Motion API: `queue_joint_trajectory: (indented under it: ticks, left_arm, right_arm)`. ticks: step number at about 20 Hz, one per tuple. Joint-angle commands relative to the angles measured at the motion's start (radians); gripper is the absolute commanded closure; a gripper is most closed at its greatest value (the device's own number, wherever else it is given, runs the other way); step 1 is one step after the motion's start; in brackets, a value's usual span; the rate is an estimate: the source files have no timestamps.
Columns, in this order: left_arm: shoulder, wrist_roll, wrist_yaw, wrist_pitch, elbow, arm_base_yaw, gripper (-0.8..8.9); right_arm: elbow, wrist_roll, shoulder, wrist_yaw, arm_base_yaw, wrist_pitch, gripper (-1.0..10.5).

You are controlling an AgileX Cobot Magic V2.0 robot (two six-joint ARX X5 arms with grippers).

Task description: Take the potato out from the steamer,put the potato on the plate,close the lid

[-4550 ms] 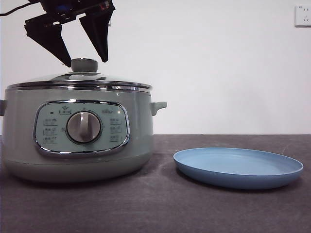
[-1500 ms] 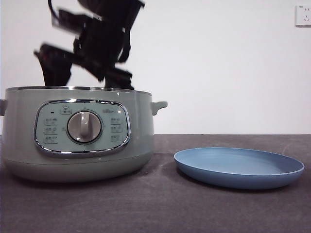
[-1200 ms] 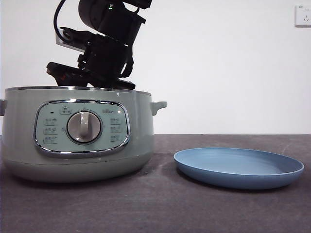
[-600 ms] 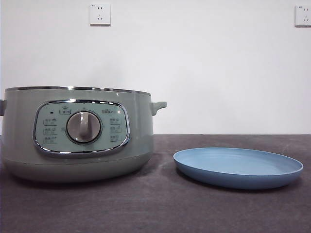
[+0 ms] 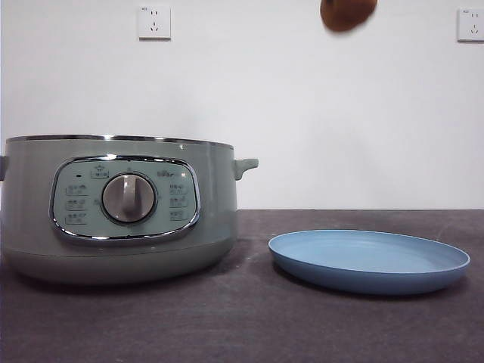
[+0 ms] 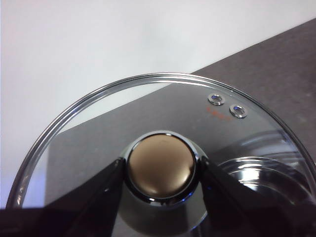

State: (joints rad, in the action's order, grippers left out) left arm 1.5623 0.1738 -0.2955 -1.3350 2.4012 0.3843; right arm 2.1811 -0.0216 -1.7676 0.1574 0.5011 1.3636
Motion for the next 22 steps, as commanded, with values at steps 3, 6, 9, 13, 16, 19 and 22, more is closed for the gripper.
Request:
queue_joint_trajectory:
  ticks: [3, 6, 9, 13, 16, 19, 22]
  left_arm:
    - [-0.010, 0.011, 0.016, -0.021, 0.011, -0.008, 8.22]
    - [-0.010, 0.011, 0.016, -0.021, 0.011, -0.008, 8.22]
    - [-0.010, 0.010, 0.016, -0.021, 0.011, -0.008, 8.22]
    - [-0.010, 0.010, 0.017, -0.022, 0.011, -0.008, 8.22]
    - [-0.010, 0.010, 0.017, -0.025, 0.011, -0.008, 8.22]
    - [-0.010, 0.008, 0.019, -0.026, 0.011, -0.008, 8.22]
    - [-0.010, 0.006, 0.069, -0.029, 0.011, -0.008, 8.22]
  right_arm:
    - [-0.289, -0.034, -0.005, -0.011, 0.003, 0.014, 9.6]
    - [-0.491, -0.034, -0.005, -0.058, 0.004, -0.106, 9.6]
    - [-0.659, -0.034, -0.005, -0.071, 0.000, -0.285, 9.6]
    - [-0.824, -0.034, -0.005, -0.100, -0.002, -0.479, 9.6]
    - [-0.920, -0.034, -0.006, -0.100, -0.003, -0.572, 9.6]
    - [-0.960, -0.034, -0.006, -0.100, -0.010, -0.589, 9.5]
    - [-0.963, -0.034, -0.006, -0.103, -0.011, -0.586, 9.4]
